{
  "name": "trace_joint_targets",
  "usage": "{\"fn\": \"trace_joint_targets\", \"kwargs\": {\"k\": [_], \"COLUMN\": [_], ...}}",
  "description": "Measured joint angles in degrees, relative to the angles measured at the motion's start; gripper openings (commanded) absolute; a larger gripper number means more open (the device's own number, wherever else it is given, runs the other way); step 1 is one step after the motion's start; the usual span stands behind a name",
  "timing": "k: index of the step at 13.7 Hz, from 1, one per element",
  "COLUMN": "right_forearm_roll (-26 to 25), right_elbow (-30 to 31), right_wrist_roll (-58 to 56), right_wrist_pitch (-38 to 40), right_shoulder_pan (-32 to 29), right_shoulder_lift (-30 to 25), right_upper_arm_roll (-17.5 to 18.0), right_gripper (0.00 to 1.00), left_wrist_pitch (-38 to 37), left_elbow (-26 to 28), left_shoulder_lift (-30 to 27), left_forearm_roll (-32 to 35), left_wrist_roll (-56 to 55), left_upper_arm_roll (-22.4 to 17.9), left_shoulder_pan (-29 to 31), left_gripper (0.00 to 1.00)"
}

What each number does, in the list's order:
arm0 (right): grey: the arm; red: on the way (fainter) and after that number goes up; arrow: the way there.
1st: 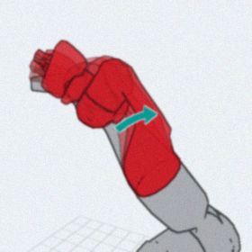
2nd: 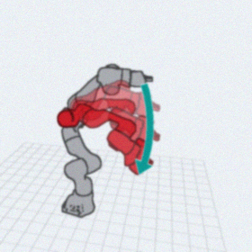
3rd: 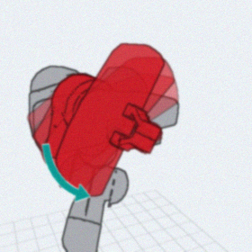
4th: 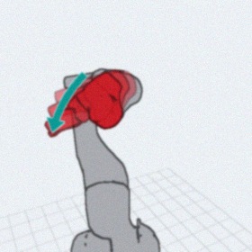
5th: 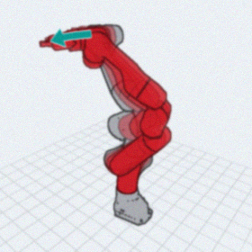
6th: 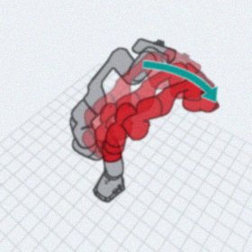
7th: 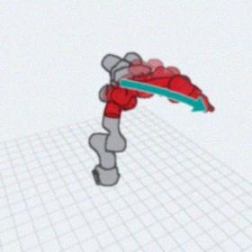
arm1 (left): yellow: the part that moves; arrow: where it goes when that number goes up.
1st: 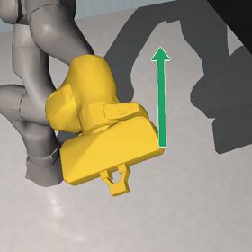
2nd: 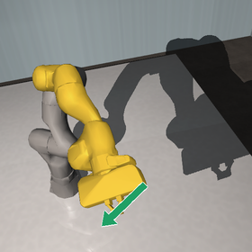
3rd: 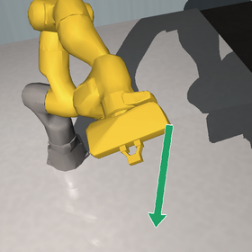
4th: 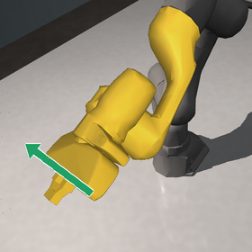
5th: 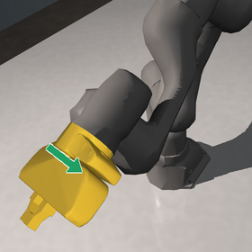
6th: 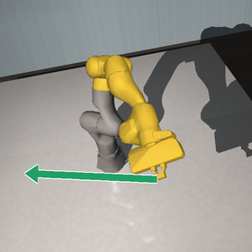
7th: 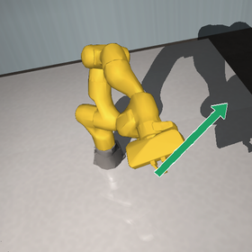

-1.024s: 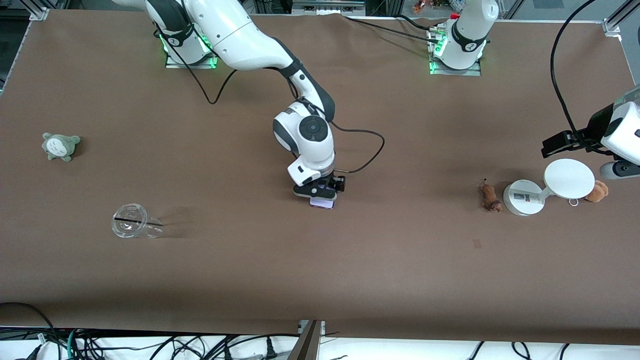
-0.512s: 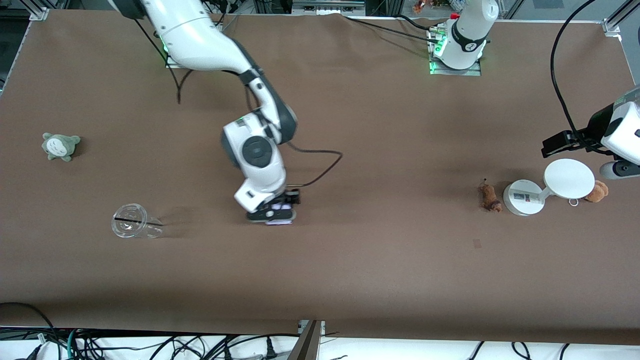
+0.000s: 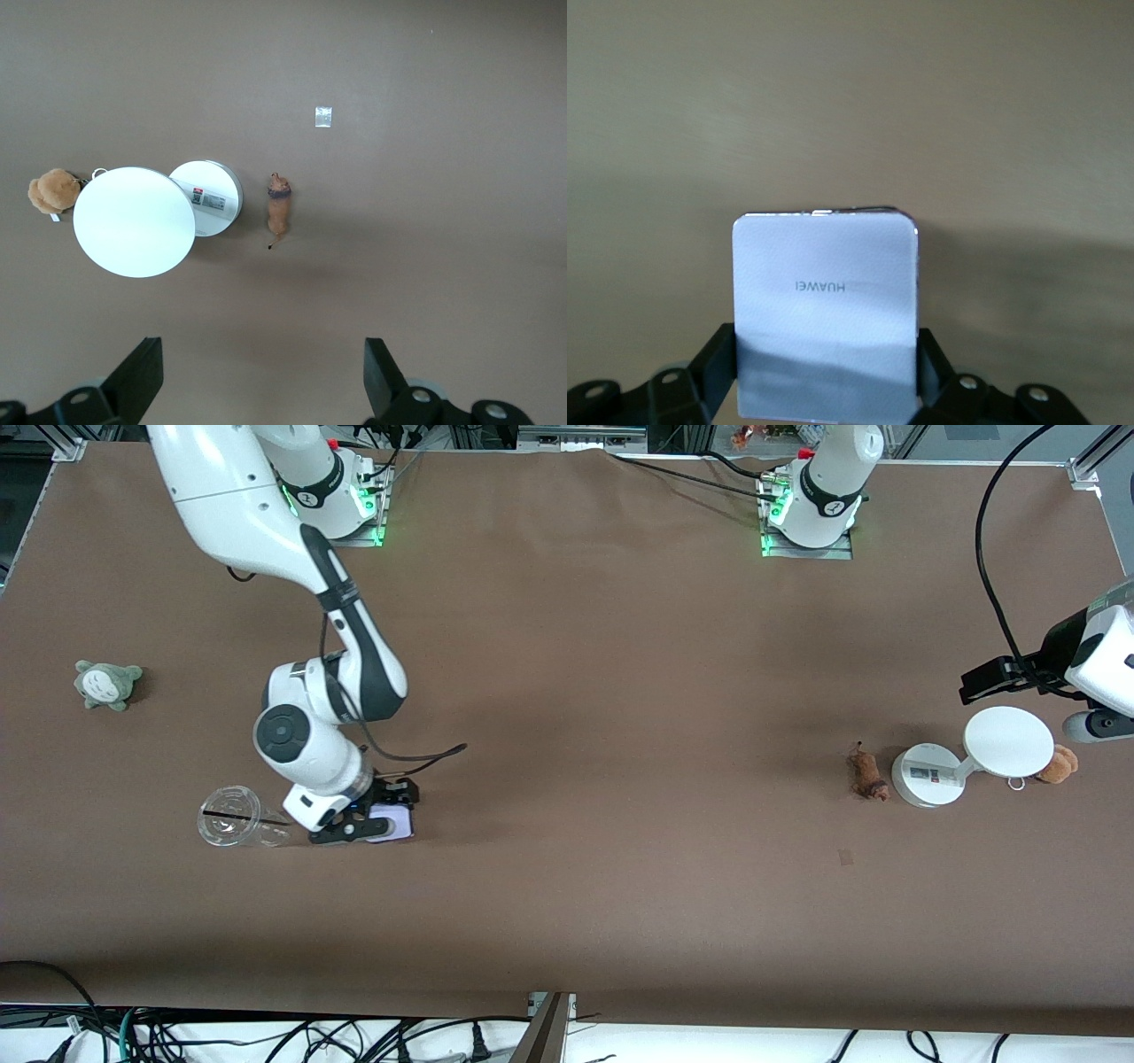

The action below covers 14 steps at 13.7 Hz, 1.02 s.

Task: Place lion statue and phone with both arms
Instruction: 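Carry the phone with the right gripper and lower it beside the cup, then open the right gripper to release the phone and lift away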

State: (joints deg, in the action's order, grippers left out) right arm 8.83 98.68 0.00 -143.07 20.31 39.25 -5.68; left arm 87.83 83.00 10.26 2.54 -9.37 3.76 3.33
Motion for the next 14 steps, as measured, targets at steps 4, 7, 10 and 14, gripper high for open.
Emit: {"fn": "trace_joint_targets", "kwargs": {"k": [4, 7, 10, 14], "right_forearm_roll": [3.0, 4.4, 4.5, 4.8], "right_elbow": [3.3, 3.3, 3.0, 1.7], "right_wrist_roll": [-2.1, -2.3, -2.2, -0.2], "right_wrist_pitch": [-4.2, -4.3, -3.8, 3.0], "right_shoulder_pan": [-1.7, -1.7, -1.7, -1.4], "right_shoulder_lift": [0.2, 0.1, -0.5, -5.6], "right_upper_arm_roll": [0.1, 0.2, 0.4, 1.2], "right_gripper": [0.97, 0.99, 0.99, 0.99], "left_wrist_pitch": [0.0, 0.0, 0.0, 0.0], "left_elbow": [0.0, 0.0, 0.0, 0.0], "left_shoulder_lift": [0.0, 0.0, 0.0, 0.0], "left_forearm_roll": [0.0, 0.0, 0.0, 0.0], "left_wrist_roll": [0.0, 0.0, 0.0, 0.0], "left_upper_arm_roll": [0.0, 0.0, 0.0, 0.0], "left_shoulder_pan": [0.0, 0.0, 0.0, 0.0], "left_gripper": [1.00, 1.00, 1.00, 1.00]}}
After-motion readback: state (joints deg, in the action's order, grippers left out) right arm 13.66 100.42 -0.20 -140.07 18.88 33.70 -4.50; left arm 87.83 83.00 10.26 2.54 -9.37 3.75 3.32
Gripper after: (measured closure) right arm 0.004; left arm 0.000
